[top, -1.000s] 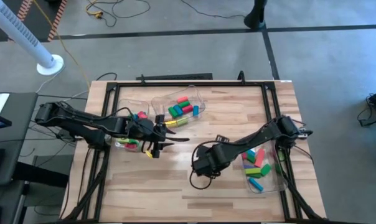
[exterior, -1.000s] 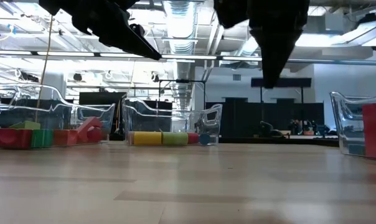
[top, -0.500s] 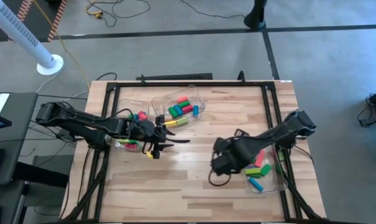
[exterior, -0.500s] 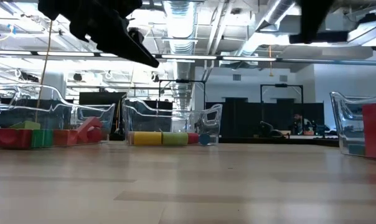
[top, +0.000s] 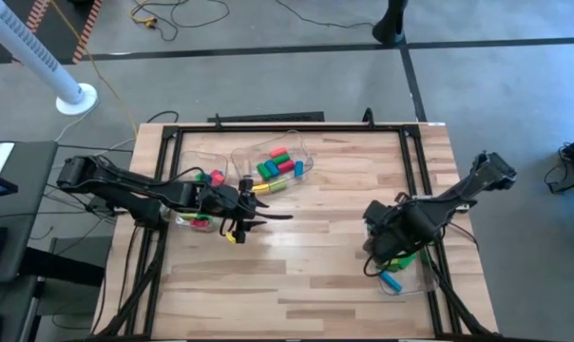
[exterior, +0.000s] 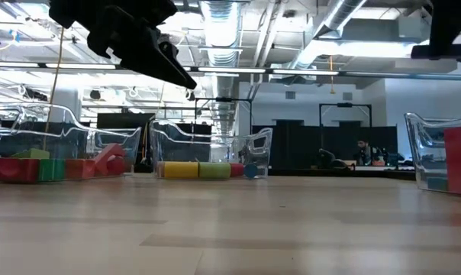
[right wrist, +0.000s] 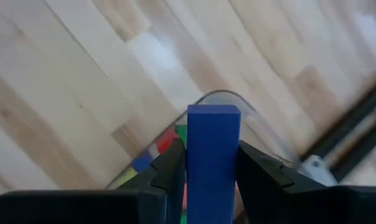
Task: Sort blocks by size
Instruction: Put the purple rectangular block into the right transparent bin
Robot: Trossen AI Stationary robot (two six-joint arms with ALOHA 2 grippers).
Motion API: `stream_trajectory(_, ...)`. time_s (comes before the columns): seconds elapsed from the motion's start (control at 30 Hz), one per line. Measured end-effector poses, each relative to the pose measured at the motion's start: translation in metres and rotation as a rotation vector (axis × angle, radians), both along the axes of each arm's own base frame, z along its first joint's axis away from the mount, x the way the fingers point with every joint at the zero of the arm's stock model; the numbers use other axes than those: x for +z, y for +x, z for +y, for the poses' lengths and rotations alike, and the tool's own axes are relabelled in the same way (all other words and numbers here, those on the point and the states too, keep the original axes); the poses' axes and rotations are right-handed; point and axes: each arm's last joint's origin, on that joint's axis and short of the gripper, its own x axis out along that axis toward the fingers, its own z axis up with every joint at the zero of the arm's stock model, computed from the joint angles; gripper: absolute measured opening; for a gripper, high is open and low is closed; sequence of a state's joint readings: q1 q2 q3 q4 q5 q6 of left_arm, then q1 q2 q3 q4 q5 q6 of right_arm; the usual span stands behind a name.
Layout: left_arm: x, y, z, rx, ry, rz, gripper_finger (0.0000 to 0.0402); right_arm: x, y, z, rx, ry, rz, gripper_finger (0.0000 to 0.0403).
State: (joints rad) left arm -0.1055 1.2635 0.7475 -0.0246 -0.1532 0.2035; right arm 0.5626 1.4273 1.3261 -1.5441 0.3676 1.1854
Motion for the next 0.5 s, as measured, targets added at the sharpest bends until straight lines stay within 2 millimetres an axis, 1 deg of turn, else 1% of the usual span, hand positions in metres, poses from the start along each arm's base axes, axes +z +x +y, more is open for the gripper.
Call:
stream_trajectory(0.1, -0.001, 0.000, 0.000, 0.000, 0.000, 0.004, 0.0202, -0.007, -0.009, -0.001, 0.000, 0.034, -0.048, 0.0147)
stream_trajectory(0.23, -0.001, 0.000, 0.000, 0.001, -0.002, 0.004, 0.0202, -0.019, -0.017, -0.004, -0.002, 0.090, -0.037, 0.0148)
stream_trajectory(0.33, 0.000, 0.000, 0.000, 0.002, -0.004, 0.003, 0.0202, -0.029, -0.022, -0.005, -0.019, 0.129, -0.017, 0.0148)
stream_trajectory(0.5, -0.001, 0.000, 0.000, 0.003, -0.005, 0.003, 0.0202, -0.037, -0.025, -0.006, -0.035, 0.154, -0.022, 0.0153)
